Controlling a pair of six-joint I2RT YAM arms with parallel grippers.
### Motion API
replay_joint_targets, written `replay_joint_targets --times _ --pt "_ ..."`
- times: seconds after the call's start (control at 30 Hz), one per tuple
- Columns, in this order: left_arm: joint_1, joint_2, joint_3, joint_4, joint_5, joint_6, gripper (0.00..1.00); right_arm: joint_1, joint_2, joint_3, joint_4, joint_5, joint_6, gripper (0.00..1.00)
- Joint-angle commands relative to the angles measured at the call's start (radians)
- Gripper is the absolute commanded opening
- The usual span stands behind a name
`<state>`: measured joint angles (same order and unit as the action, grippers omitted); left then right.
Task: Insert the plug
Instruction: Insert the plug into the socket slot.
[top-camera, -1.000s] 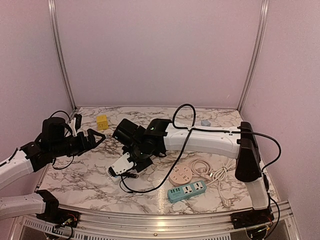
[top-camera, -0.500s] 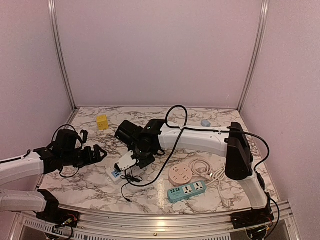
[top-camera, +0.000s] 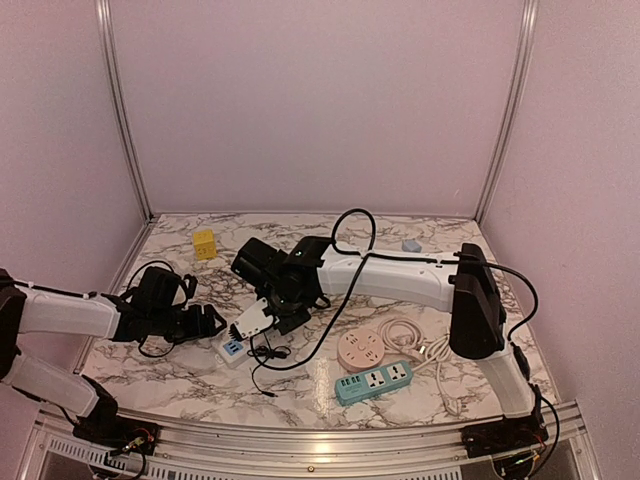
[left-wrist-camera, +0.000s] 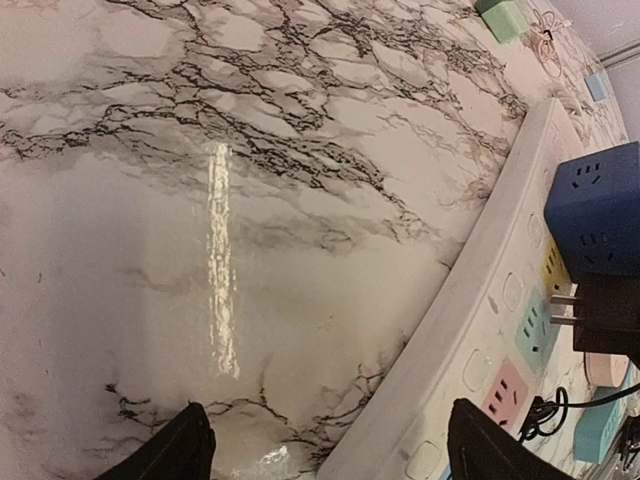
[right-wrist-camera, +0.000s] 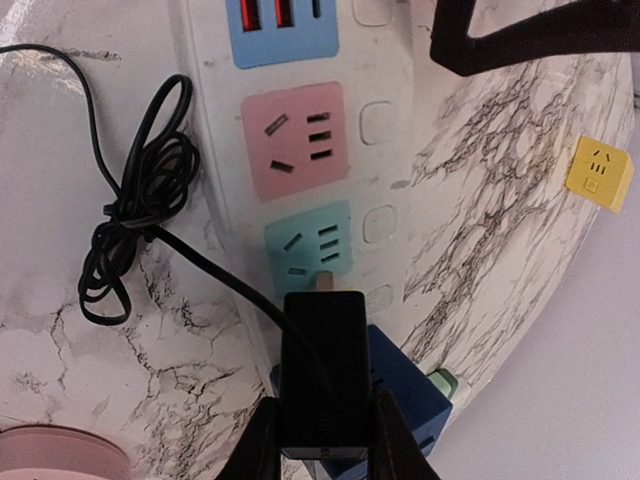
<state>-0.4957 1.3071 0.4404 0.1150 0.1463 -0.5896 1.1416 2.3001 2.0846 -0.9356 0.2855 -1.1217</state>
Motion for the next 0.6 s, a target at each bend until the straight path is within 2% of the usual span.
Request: replay_joint_targets --times 0.0,0.23,0.43,0.57 --pt "-0.023 0.058 0.060 0.075 0.029 0.044 0.80 0.012 -0.015 0.016 0.018 -0.016 -0.006 0.00" --pt "-0.058 0.144 0.090 0.121 0.051 0.067 0.79 0.012 -0.011 0.009 0.033 -0.007 -0.005 0.00" --pt "-0.095 0.199 0.088 0.158 0.080 0.077 0.71 0.013 -0.013 0.002 0.034 -0.006 -0.004 0.00" --pt "-0.132 0.231 0.084 0.187 0.091 0.074 0.61 0.016 -0.013 -0.004 0.031 -0.015 -0.004 0.00"
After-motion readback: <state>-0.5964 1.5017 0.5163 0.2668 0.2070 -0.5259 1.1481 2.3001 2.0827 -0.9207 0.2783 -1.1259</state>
